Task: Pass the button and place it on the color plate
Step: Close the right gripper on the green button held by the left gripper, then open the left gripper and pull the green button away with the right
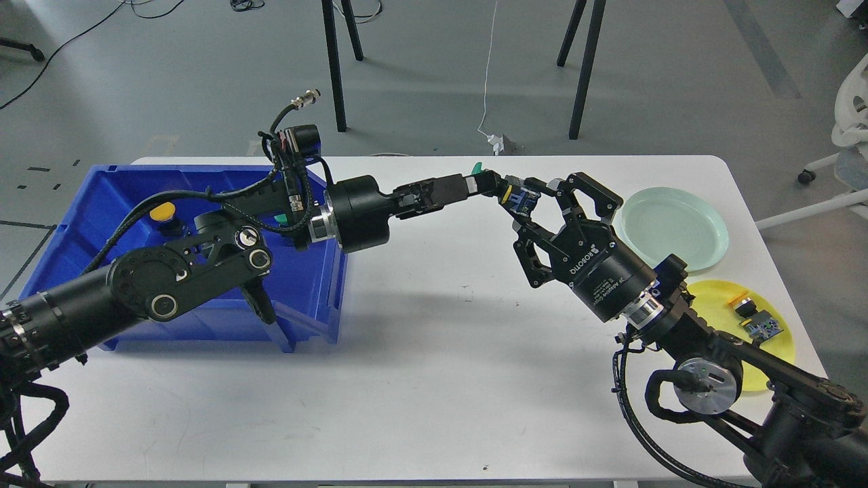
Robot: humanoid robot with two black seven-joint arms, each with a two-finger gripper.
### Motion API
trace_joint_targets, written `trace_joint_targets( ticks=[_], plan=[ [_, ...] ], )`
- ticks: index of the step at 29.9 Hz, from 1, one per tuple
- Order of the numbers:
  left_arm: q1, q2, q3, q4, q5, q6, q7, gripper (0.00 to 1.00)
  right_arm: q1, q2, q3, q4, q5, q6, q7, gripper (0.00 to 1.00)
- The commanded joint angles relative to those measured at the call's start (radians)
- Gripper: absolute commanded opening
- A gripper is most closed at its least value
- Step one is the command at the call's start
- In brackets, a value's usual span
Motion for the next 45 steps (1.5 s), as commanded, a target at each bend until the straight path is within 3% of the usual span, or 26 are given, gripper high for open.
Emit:
trace_joint_targets(
  ticks=[1,14,22,31,40,45],
  plan=[
    [0.000,0.001,-0.001,0.000,-0.002,0.000,0.000,0.50,-0.002,0.000,0.000,-0.002,0.001,-0.001,-0.001,0.01],
    [0.002,0.001,-0.002,0.003,-0.008,0.005,0.000,0.57,-0.005,-0.002,0.000,0.001,0.001,-0.001,0.000,0.01],
    [0.009,0.001,-0.004,0.020,-0.079,0.006,0.000,0.73,-0.020,-0.020,0.014,0.007,0.004,0.004,0.003,0.01],
    [0.011,0.001,-0.007,0.022,-0.097,0.008,0.000,0.78,-0.026,-0.038,0.028,0.007,0.006,0.004,0.006,0.00],
    [0.051,-0.001,-0.036,0.029,-0.096,0.009,0.000,0.79,-0.172,-0.083,0.282,-0.034,0.050,0.033,0.005,0.00],
    [0.051,-0.002,-0.036,0.029,-0.096,0.009,0.000,0.79,-0.181,-0.080,0.318,-0.186,0.197,0.022,-0.001,0.00]
  ],
)
